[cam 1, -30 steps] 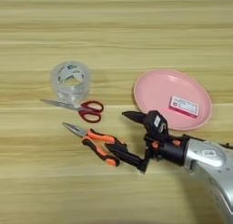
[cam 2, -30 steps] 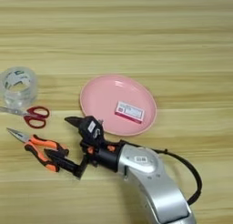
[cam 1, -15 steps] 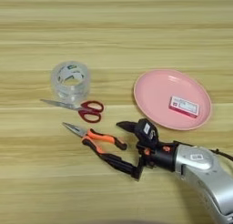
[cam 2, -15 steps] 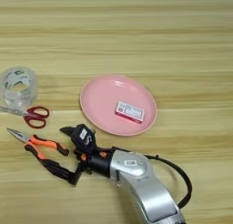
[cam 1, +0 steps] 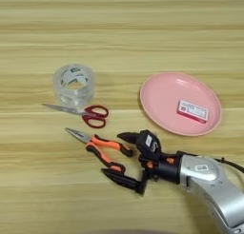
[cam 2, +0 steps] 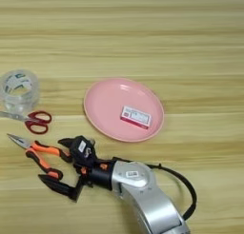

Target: Move the objects on the table

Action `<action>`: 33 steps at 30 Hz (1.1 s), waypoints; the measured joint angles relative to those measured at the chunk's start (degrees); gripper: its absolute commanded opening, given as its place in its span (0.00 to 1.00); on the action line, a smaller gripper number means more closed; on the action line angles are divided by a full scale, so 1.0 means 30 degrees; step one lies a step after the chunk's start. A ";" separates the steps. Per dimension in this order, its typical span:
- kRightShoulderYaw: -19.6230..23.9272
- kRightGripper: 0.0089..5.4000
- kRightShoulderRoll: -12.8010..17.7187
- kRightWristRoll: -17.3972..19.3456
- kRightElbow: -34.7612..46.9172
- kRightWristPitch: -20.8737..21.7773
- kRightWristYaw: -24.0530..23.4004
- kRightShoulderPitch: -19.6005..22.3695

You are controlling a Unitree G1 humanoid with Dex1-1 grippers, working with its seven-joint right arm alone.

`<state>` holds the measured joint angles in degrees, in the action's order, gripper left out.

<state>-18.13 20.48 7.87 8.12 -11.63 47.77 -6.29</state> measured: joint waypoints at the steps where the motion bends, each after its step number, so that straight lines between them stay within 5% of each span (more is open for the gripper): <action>1: -0.0067 0.99 -0.0002 -0.0259 -0.0115 0.0122 -0.0043 0.0000; 13: -0.0122 0.99 -0.0961 -0.1138 -0.1925 0.1866 -0.1170 0.0620; 28: -0.0466 0.65 -0.1074 -0.1456 -0.2277 0.2475 -0.1128 0.0674; 33: -0.0492 0.64 -0.1075 -0.1454 -0.2284 0.2477 -0.1125 0.0674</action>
<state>-19.60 17.25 3.51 1.27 -4.20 44.39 -4.27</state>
